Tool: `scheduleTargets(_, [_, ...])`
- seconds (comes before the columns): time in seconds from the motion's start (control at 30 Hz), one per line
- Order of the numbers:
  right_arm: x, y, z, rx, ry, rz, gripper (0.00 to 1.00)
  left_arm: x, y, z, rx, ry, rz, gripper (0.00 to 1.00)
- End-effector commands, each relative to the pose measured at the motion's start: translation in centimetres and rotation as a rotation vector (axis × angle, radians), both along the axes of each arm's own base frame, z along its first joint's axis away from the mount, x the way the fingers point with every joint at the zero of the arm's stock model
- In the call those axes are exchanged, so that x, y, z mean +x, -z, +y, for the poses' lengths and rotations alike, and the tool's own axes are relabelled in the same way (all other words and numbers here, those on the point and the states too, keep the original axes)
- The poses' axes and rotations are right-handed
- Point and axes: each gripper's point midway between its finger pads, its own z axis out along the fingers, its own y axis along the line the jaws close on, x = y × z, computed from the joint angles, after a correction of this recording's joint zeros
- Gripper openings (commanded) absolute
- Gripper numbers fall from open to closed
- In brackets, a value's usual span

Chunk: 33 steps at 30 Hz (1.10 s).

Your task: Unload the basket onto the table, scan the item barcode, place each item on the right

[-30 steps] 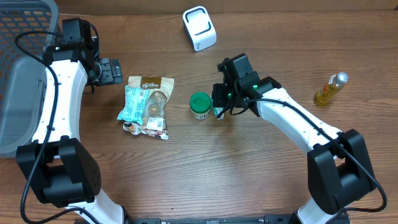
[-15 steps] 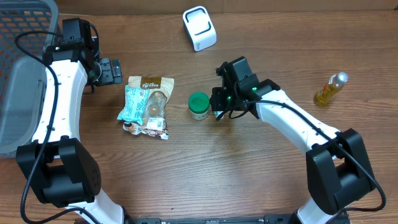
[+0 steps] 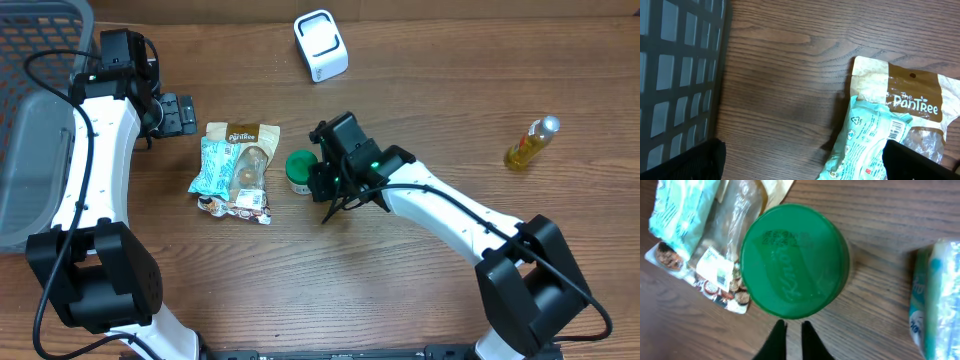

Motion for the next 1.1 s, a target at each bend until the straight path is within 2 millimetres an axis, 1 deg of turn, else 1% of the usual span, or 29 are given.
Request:
scheduleTargets(0.0, [1.5,-0.1,-0.9,-0.042,0.033,-0.06,0.16,0.4,-1.4,-0.2,0.006,0.023,-0.035,1.0])
scheduleTargets(0.07, [2.2,-0.9,-1.2,-0.046,0.023,-0.081,0.2,0.4,-1.4,-0.2,0.006,0.023,-0.034,1.0])
scheduleTargets(0.13, [2.9,-1.6,-1.9,-0.067,0.029,-0.095,0.23,0.4,-1.4,-0.2,0.006,0.023,-0.034,1.0])
scheduleTargets(0.23, [3.7,-1.9,-3.2,-0.104,0.036,-0.109,0.29,0.4,-1.4,-0.2,0.006,0.023,-0.034,0.99])
scheduleTargets(0.3, [3.9,-1.7,-3.9,-0.131,0.034,-0.113,0.33,0.4,-1.4,-0.2,0.006,0.023,-0.035,0.99])
scheduleTargets(0.37, [4.1,-1.3,-5.1,-0.179,0.06,-0.114,0.38,0.4,-1.4,-0.2,0.006,0.023,-0.035,1.0])
scheduleTargets(0.4, [4.2,-1.1,-5.7,-0.206,0.073,-0.118,0.43,0.4,-1.4,-0.2,0.006,0.023,-0.034,1.0])
scheduleTargets(0.47, [4.1,-0.8,-6.0,-0.236,0.038,-0.133,0.51,0.4,-1.4,-0.2,0.006,0.023,-0.035,1.0])
scheduleTargets(0.6, [3.5,0.1,-6.5,-0.282,-0.032,-0.141,0.6,0.4,-1.4,-0.2,0.006,0.023,-0.034,0.99])
scheduleTargets(0.7, [3.6,0.8,-7.6,-0.338,-0.016,-0.152,0.66,0.4,-1.4,-0.2,0.006,0.023,-0.035,1.0])
scheduleTargets(0.87, [3.9,2.0,-7.6,-0.344,-0.017,-0.155,0.66,0.4,-1.4,-0.2,0.006,0.023,-0.035,0.99])
scheduleTargets(1.07, [3.9,4.4,-7.5,-0.364,-0.026,-0.122,0.63,0.4,-1.4,-0.2,0.006,0.023,-0.035,1.0])
